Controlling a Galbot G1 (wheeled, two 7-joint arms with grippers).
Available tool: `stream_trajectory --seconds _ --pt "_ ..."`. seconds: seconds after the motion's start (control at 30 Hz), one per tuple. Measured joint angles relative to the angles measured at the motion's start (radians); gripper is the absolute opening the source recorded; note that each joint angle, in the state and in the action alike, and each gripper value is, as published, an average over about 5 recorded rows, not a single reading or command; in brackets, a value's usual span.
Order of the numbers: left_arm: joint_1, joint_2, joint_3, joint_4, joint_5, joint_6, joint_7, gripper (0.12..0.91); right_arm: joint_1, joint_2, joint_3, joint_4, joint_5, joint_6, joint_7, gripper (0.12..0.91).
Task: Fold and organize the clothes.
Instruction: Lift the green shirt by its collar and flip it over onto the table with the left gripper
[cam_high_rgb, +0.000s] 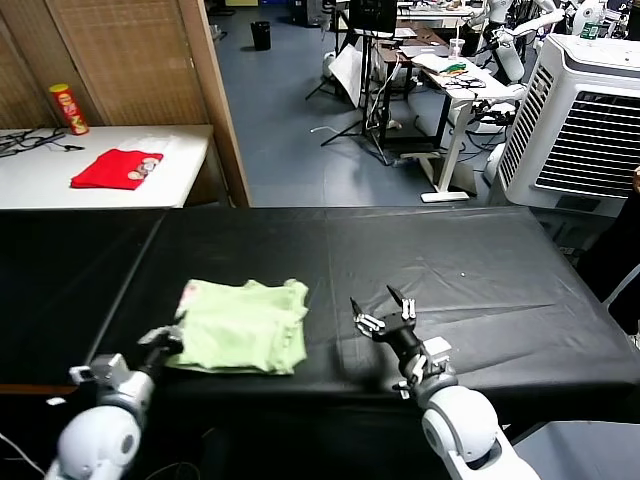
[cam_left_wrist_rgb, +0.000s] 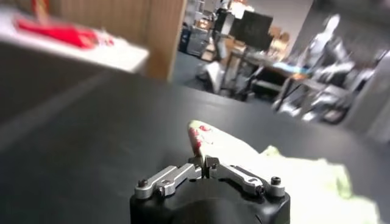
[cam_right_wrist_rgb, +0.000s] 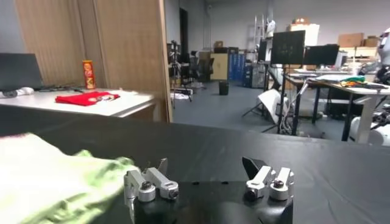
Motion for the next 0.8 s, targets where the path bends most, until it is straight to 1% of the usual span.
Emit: stream_trajectory --seconds 0.07,0.27,0.33,0.43,0.5,0.6,0.7,0.8 --pt "0.008 0.055 -0.040 0.003 0.047 -0.001 0.001 0.144 0.000 0.003 0.000 0.000 0.009 -0.005 0.001 0.798" --pt "0.036 0.210 -0.168 -0.011 0.188 -0.023 0.001 0.144 0.000 0.012 -0.004 -0.004 0.025 -0.016 0.007 0.798" --pt "0.050 0.240 -0.196 -0.029 0.238 -0.030 -0.005 0.144 -0.001 0.015 -0.006 -0.005 0.025 -0.016 0.007 0.798" --pt "0.068 0.253 -0.202 -0.069 0.303 -0.036 -0.025 0.144 -0.006 0.018 -0.006 -0.007 0.021 -0.017 0.007 0.798" --pt "0.073 0.242 -0.181 -0.100 0.325 -0.032 -0.043 0.144 -0.011 0.019 -0.003 -0.008 0.018 -0.017 0.006 0.798" --pt "0.069 0.206 -0.113 -0.146 0.324 -0.022 -0.063 0.144 -0.021 0.024 0.005 -0.007 0.009 -0.017 0.006 0.798" --pt "0.047 0.156 -0.018 -0.173 0.306 -0.015 -0.080 0.144 -0.033 0.032 0.017 -0.005 -0.001 -0.017 0.006 0.798" --pt "0.012 0.093 0.091 -0.177 0.267 -0.003 -0.103 0.144 -0.045 0.038 0.029 -0.004 -0.007 -0.017 0.006 0.798"
